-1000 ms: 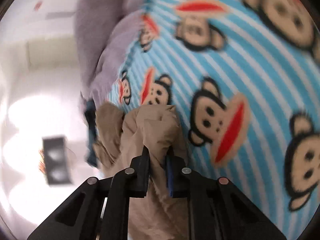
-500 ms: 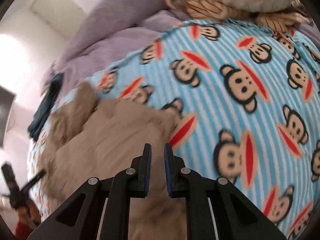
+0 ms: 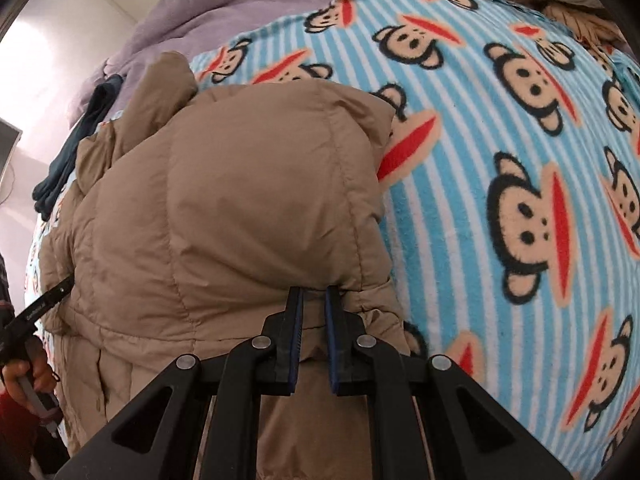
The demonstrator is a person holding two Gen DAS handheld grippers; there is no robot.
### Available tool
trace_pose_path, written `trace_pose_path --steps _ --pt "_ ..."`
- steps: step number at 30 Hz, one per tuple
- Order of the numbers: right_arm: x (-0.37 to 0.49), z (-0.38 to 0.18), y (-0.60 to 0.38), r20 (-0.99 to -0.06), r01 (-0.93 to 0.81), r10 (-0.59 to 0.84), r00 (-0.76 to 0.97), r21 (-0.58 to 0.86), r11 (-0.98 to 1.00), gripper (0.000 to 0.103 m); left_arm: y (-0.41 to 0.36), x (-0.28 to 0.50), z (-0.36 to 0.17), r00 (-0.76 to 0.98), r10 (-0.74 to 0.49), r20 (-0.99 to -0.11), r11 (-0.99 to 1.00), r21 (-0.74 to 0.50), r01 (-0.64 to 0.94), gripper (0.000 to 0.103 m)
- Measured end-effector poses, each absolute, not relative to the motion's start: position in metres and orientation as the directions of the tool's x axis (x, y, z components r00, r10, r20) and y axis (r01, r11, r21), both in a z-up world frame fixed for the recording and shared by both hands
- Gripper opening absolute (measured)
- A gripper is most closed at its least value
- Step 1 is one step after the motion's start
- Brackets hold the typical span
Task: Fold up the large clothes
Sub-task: 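Grasp the jacket with the right tool, fold the collar end over, release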
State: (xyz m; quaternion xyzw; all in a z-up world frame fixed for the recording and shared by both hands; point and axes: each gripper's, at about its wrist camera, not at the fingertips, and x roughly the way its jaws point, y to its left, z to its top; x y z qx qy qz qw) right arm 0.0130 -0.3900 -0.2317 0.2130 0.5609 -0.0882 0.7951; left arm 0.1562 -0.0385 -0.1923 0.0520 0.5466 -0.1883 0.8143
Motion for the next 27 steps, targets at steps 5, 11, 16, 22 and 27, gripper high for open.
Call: trace_pose_path --steps 5,11,16,22,27 --pt "0.011 -0.222 -0.386 -0.939 0.387 0.092 0.331 0.224 0.895 0.013 -0.038 0.153 -0.179 0.327 -0.206 -0.922 0.931 -0.082 0.354 0.015" --pt "-0.006 -0.199 -0.386 -0.942 0.405 0.098 0.320 0.230 0.885 0.017 -0.031 0.131 -0.158 0.335 -0.157 -0.929 0.936 -0.031 0.352 0.015" --pt "-0.030 -0.187 -0.382 -0.943 0.430 0.122 0.309 0.253 0.866 0.022 -0.021 0.103 -0.140 0.311 -0.152 -0.938 0.943 -0.044 0.331 0.015" --pt "-0.059 -0.177 -0.366 -0.939 0.428 0.175 0.296 0.294 0.855 0.048 -0.011 0.059 -0.125 0.278 -0.141 -0.950 0.955 -0.056 0.292 0.016" --pt "-0.079 -0.174 -0.346 -0.936 0.406 0.219 0.275 0.319 0.856 0.062 0.006 0.023 -0.110 0.311 -0.149 -0.939 0.965 -0.069 0.253 0.103"
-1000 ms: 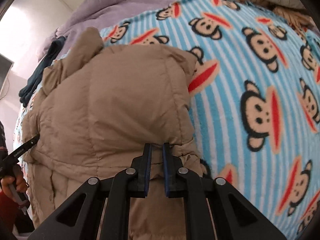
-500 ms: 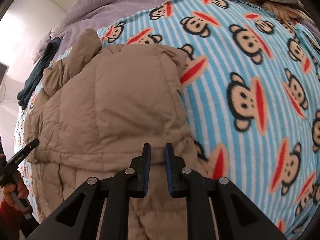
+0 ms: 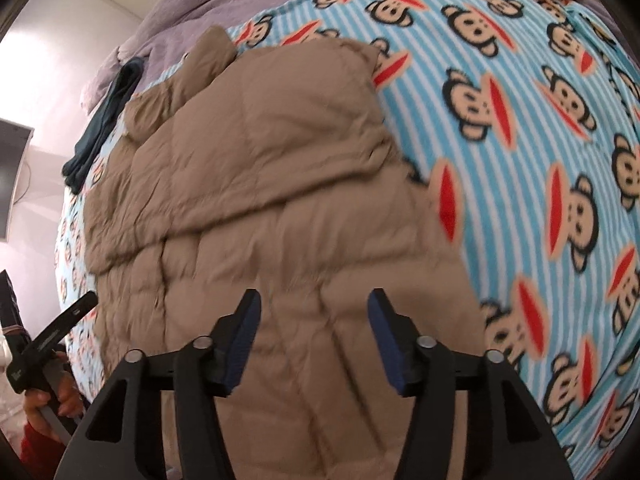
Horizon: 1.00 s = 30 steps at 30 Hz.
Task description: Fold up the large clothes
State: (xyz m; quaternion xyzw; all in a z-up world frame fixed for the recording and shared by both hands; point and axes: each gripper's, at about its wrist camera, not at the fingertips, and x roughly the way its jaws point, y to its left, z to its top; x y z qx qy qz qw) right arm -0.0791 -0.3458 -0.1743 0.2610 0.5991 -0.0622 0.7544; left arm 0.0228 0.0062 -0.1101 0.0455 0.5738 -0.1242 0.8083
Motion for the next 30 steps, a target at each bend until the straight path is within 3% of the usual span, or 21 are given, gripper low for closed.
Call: trace_pose_path --steps 2,5,10,11,16,18,30 --pt "-0.088 -0.172 -0.338 -0.936 0.399 0.226 0.269 0.322 0.859 0.062 0.011 0.011 -0.109 0.291 -0.132 -0.947 0.967 -0.059 0.247 0.103" --pt "-0.100 -0.166 -0.329 -0.936 0.401 0.229 0.269 0.325 0.857 0.072 0.018 -0.003 -0.107 0.281 -0.127 -0.951 0.967 -0.056 0.250 0.103" --pt "-0.122 -0.158 -0.314 -0.932 0.405 0.235 0.275 0.334 0.851 0.074 0.029 -0.025 -0.099 0.293 -0.122 -0.948 0.961 -0.040 0.272 0.103" --pt "-0.126 -0.157 -0.310 -0.932 0.406 0.237 0.276 0.336 0.850 0.084 0.033 -0.030 -0.099 0.291 -0.130 -0.948 0.960 -0.046 0.277 0.103" --pt "-0.153 -0.155 -0.291 -0.928 0.438 0.225 0.296 0.341 0.831 0.086 0.051 -0.045 -0.107 0.260 -0.153 -0.953 0.952 -0.072 0.297 0.103" --pt "-0.164 -0.156 -0.283 -0.926 0.449 0.223 0.305 0.346 0.824 0.102 0.057 -0.051 -0.109 0.253 -0.156 -0.955 0.950 -0.075 0.304 0.103" --pt "-0.206 -0.165 -0.225 -0.916 0.526 0.230 0.329 0.380 0.761 0.103 0.108 -0.083 -0.115 0.242 -0.164 -0.956 0.935 -0.073 0.347 0.103"
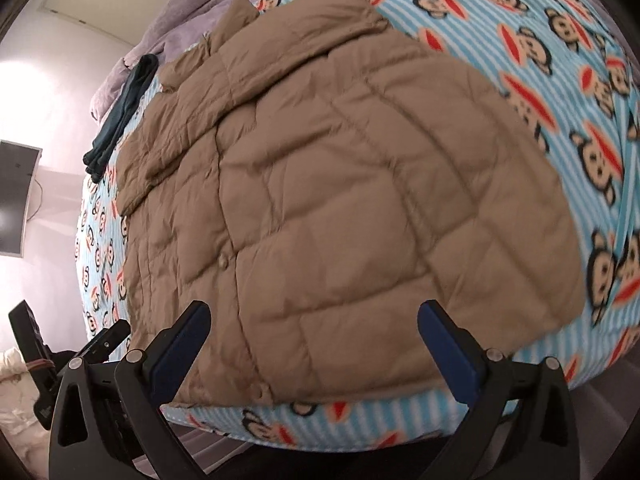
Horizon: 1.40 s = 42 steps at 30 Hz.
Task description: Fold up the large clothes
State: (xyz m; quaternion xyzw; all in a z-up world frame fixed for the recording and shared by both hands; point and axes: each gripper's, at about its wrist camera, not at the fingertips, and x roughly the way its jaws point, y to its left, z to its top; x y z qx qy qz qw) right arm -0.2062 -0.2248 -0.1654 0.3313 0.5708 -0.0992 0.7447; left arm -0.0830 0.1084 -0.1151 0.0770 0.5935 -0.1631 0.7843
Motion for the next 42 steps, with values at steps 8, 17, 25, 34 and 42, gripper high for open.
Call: trace_pose_path --steps 8,17,25,34,42 --pt "-0.229 -0.175 -0.207 -0.909 0.570 0.281 0.307 0.412 0.711 0.103 0.155 -0.101 -0.130 0.172 -0.215 -0.961 0.933 -0.150 0.327 0.103" --pt "-0.280 -0.190 -0.230 -0.862 0.694 0.333 0.383 0.506 0.512 0.103 0.225 -0.125 -0.149 0.048 -0.417 -0.908 0.895 -0.401 0.196 0.103" --pt "-0.322 -0.209 -0.253 -0.808 0.758 0.360 0.467 0.575 0.307 0.103 0.225 -0.133 -0.182 -0.052 -0.545 -0.837 0.833 -0.548 0.081 0.103" --pt "-0.332 -0.218 -0.281 -0.792 0.783 0.309 0.526 0.593 0.187 0.103 0.204 -0.120 -0.201 -0.065 -0.549 -0.833 0.835 -0.551 0.008 0.103" --pt "-0.310 -0.253 -0.307 -0.765 0.786 0.368 0.528 0.605 0.128 0.103 0.192 -0.112 -0.210 -0.044 -0.519 -0.853 0.853 -0.515 -0.082 0.103"
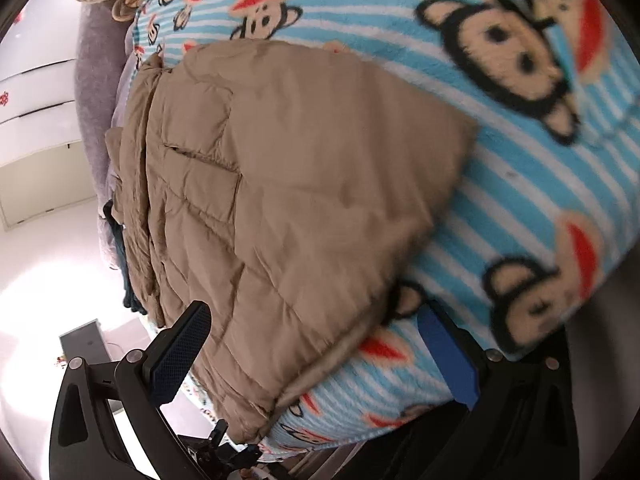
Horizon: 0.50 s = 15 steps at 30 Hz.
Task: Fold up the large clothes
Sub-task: 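Grasp the hem with both tools and fold it up over the collar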
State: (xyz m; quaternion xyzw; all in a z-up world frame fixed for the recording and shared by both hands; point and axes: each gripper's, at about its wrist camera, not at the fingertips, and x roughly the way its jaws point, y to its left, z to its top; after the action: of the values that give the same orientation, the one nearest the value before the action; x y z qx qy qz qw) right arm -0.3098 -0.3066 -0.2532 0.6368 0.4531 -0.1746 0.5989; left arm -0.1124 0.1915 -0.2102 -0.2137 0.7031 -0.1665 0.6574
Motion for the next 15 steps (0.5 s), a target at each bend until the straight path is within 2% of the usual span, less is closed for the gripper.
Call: trace_pose_path --steps 4,5,6,7,8,9,11,12,15 --pt "-0.299 -0.264 -0.313 -0.732 0.773 0.406 0.547 0.628 0.091 0.100 0.185 -0.108 -0.208 -0.023 -0.525 -0.851 0.847 -0.519 -0.111 0.102" --pt "-0.296 -0.265 -0.315 -0.723 0.770 0.421 0.547 0.632 0.085 0.093 0.183 -0.107 -0.206 -0.009 -0.531 -0.847 0.842 -0.527 -0.118 0.091" --pt "-0.294 -0.265 -0.317 -0.718 0.769 0.434 0.544 0.634 0.085 0.074 0.182 -0.106 -0.205 -0.003 -0.534 -0.846 0.839 -0.529 -0.123 0.065" --pt "-0.291 -0.266 -0.319 -0.720 0.776 0.454 0.524 0.624 0.093 0.061 0.181 -0.103 -0.205 -0.008 -0.534 -0.845 0.838 -0.529 -0.131 0.054" --pt "-0.291 -0.267 -0.320 -0.726 0.787 0.472 0.499 0.608 0.103 0.032 0.181 -0.101 -0.206 -0.010 -0.543 -0.840 0.832 -0.536 -0.141 0.034" --pt "-0.289 -0.269 -0.322 -0.725 0.790 0.487 0.487 0.603 0.107 0.018 0.181 -0.099 -0.205 -0.017 -0.559 -0.829 0.819 -0.550 -0.163 0.020" --pt "-0.284 -0.266 -0.326 -0.704 0.778 0.516 0.487 0.619 0.110 0.012 0.183 -0.094 -0.196 0.017 -0.572 -0.820 0.804 -0.564 -0.189 0.018" --pt "-0.280 -0.261 -0.328 -0.704 0.769 0.523 0.480 0.625 0.135 0.010 0.184 -0.093 -0.190 0.034 -0.574 -0.818 0.801 -0.569 -0.187 0.013" --pt "-0.260 -0.242 -0.332 -0.695 0.718 0.552 0.461 0.657 0.228 0.009 0.180 -0.083 -0.160 0.102 -0.583 -0.806 0.789 -0.592 -0.164 0.013"
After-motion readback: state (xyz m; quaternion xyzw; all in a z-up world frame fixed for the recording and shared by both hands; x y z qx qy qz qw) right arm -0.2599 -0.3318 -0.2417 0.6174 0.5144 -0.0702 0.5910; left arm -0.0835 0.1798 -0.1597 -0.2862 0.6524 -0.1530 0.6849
